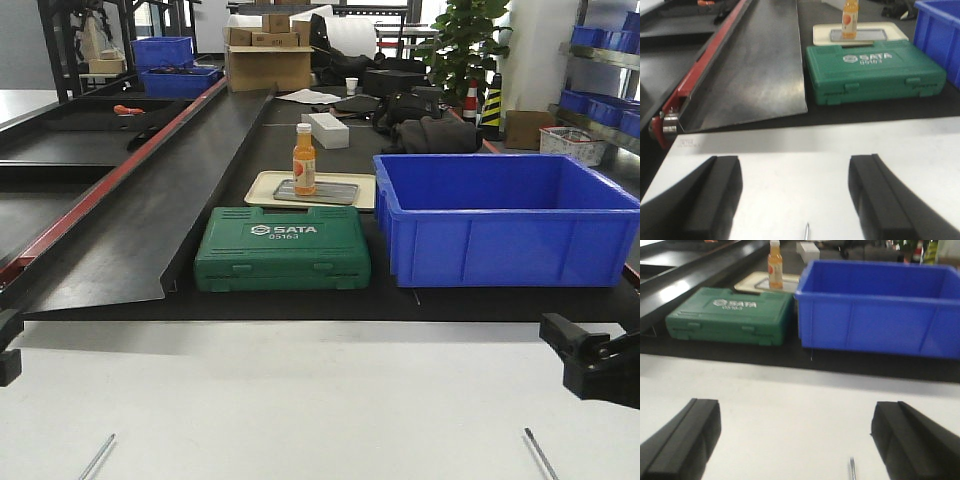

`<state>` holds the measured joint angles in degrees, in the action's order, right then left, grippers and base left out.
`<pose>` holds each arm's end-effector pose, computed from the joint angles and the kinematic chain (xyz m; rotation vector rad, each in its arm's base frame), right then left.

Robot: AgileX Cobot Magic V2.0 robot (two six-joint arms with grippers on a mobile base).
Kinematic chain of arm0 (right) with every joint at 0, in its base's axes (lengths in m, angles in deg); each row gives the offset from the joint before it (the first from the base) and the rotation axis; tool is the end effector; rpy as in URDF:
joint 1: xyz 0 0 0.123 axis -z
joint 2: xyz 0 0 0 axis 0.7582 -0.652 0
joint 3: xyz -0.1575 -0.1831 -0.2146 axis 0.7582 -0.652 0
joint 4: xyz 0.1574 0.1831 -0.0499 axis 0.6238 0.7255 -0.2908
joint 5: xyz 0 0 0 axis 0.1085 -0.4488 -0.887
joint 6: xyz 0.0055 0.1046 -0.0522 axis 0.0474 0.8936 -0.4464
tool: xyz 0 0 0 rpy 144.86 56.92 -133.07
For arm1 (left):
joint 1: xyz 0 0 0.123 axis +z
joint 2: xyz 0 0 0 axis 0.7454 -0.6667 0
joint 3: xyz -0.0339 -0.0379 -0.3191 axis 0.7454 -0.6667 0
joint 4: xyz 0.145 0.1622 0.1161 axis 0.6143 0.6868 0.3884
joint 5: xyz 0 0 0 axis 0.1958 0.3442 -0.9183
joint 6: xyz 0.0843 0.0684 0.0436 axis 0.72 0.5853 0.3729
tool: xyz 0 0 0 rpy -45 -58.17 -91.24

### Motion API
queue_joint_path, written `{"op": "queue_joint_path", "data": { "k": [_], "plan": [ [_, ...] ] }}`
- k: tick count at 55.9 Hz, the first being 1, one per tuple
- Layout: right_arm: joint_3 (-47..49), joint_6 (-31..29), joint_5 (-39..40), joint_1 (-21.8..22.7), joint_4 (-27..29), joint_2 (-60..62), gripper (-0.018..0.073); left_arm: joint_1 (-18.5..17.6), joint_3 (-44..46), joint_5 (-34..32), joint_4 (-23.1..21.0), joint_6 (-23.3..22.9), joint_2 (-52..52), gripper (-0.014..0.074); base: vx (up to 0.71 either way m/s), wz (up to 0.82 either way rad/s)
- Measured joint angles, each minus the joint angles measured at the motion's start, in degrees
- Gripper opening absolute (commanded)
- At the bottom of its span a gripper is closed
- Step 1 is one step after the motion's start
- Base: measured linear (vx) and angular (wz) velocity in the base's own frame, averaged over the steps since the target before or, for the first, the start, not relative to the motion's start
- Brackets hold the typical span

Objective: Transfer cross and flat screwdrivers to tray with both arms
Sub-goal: 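Lower both open grippers toward the green-handled screwdrivers on the table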

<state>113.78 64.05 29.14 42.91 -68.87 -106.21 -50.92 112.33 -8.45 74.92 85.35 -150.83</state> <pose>0.2182 0.0244 0.3642 -0.0810 1.8549 0.0918 0.2438 -0.0116 0.3502 0.0521 1.8432 -0.0272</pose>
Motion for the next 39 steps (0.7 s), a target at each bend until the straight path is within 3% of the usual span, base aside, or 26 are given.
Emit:
{"op": "queue_joint_path", "data": {
  "k": [9, 16, 27, 39],
  "plan": [
    [11.90, 2.11, -25.22, 7.68, 0.89, -9.59, 0.0578, 0.00, 0.00, 3.89, 0.00, 0.00, -1.37, 0.0587, 0.00, 0.00],
    [18.37, -1.25, -36.94, 11.40, -0.44, -19.14, 0.0561, 0.00, 0.00, 5.06, 0.00, 0.00, -2.30, 0.0587, 0.00, 0.00],
    [20.26, -3.74, -40.29, 11.86, -1.43, -31.49, 0.0561, 0.00, 0.00, 6.04, 0.00, 0.00, -2.99, 0.0587, 0.00, 0.00],
    [20.37, -3.79, -38.76, 11.86, -2.08, -41.40, 0.0561, 0.00, 0.00, 6.15, 0.00, 0.00, -3.42, 0.0587, 0.00, 0.00]
  ]
}}
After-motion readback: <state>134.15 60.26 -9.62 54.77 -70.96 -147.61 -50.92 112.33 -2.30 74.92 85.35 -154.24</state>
